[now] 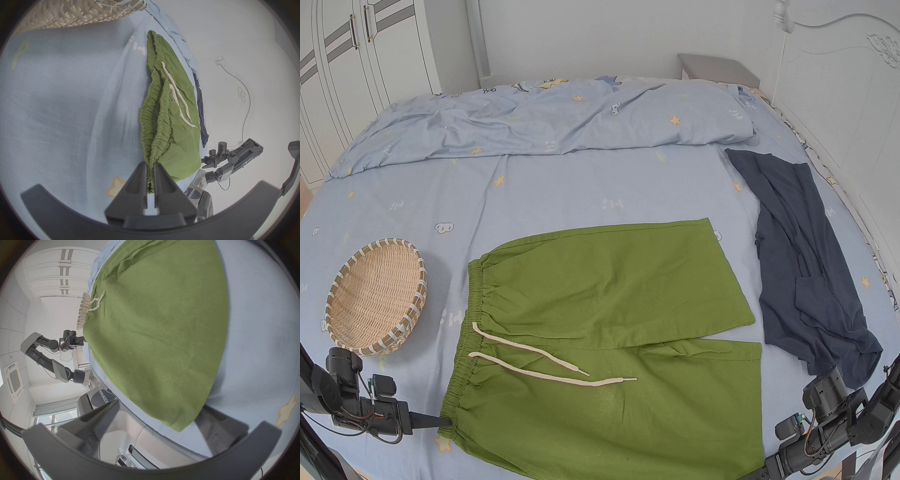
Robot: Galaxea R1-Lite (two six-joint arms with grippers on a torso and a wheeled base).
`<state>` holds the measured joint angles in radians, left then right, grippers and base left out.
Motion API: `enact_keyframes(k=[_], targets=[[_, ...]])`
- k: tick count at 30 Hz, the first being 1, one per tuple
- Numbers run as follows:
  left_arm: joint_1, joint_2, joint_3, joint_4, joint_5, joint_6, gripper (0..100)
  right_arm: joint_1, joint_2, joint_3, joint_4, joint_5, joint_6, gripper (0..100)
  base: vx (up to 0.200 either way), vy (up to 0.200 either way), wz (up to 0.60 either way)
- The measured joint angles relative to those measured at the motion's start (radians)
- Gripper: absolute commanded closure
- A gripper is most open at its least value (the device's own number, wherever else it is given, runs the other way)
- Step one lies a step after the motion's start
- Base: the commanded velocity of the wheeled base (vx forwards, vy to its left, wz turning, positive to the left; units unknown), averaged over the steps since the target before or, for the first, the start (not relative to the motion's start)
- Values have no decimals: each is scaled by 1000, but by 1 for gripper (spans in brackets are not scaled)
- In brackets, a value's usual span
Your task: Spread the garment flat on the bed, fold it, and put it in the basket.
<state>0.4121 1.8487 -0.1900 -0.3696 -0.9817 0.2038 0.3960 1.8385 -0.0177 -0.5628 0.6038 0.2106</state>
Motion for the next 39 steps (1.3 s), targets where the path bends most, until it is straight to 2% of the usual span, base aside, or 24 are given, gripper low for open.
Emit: enact_keyframes(k=[9,14,19,27,32,39], targets=[[4,0,0,0,0,0,100,-1,-8,0,83,-17,-10,100,0,0,0],[12,-1,11,6,0,1,100,-7,-54,0,181,-22,-13,100,0,0,0],[17,-21,31,47,2,2,100,-24,-113,1,206,-22,-13,100,0,0,0],[11,-108,-39,294,2,-51,100,-68,-213,-18,211,-21,1,100,0,0,0],[5,-178,-201,551,1,-117,100,-88,-286,-95,270,-21,31,100,0,0,0],[-24,-223,-431,718,0,-194,100,-112,-363,-336,392,-23,57,100,0,0,0]])
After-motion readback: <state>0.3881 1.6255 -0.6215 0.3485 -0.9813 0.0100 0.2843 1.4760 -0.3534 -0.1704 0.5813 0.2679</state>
